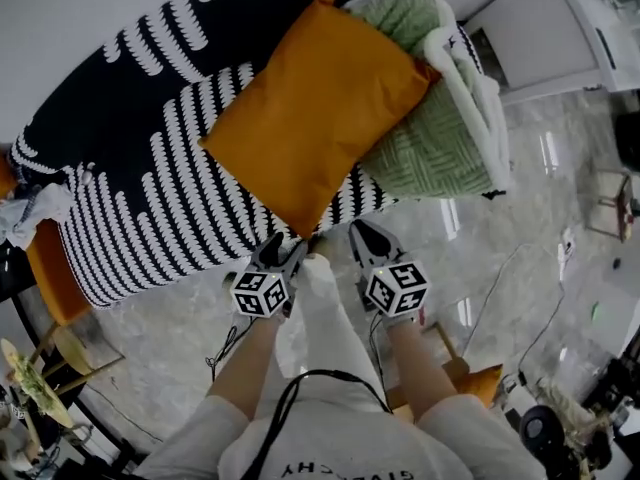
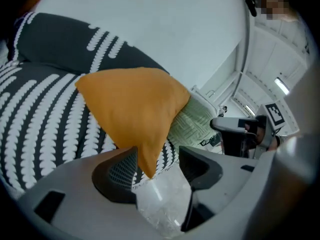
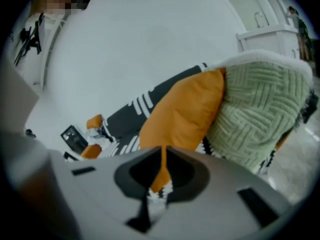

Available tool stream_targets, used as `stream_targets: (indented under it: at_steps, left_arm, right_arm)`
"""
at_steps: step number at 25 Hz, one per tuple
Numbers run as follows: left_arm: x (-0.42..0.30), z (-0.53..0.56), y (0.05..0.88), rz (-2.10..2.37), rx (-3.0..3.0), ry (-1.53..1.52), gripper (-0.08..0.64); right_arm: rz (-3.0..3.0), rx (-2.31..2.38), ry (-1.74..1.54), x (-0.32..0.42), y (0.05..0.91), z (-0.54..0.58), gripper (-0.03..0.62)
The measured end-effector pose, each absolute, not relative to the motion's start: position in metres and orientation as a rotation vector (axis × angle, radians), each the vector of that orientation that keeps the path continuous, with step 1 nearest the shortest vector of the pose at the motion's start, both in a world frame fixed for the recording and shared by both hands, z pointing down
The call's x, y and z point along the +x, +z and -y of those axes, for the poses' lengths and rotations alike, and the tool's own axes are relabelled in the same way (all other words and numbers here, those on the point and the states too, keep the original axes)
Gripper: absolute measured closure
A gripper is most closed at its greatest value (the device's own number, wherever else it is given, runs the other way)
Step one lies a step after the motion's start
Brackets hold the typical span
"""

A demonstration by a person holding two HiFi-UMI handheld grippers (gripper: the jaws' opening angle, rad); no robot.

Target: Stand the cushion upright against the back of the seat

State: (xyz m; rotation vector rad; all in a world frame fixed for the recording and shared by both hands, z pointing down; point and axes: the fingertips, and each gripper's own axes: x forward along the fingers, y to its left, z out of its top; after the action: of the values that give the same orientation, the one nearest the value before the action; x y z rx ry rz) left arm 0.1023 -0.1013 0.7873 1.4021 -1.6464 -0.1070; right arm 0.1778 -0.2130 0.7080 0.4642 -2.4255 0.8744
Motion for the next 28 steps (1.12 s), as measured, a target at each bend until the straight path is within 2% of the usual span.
stream_targets:
  at_steps: [5,15,16,17,18,23,28]
  left_arm:
    - [0.13,0.091,0.844,1.583,1.242,-0.123,0.261]
    - [0.125,0.108,0.883,1.628,1.072,-0.17,0.255]
    - [0.125,0.113,0.88,1.628,1.078,-0.188,0.262]
    - [0.124,0.117,0.876,1.632,1.084,-0.199,0.318]
    - [0.123,0.121,0.872,1.64,1.088,-0.201,0.431]
    - [0.11,0.119,0.859,1.654,1.067,-0.236,0.494]
    - [0.095,0.114,0.823,1.673,1.109,-0.29,0.505]
  right_arm:
    - [2.403,0.477,0.931,0.191,0.73,0.207,0.572]
    - [2.363,0.51,0.95,0.213,0.752,0.219,0.572]
    - [2.361,0.514,0.955,0.214,0.752,0.221,0.572]
    - [2.359,0.516,0.96,0.215,0.751,0.221,0.572]
    - [2.357,0.515,0.964,0.215,0.751,0.221,0.572]
    - [2.354,0.505,0.966,0.207,0.749,0.214,0.572]
    - [2.389,0.493,0.939,0.197,0.732,0.219,0.572]
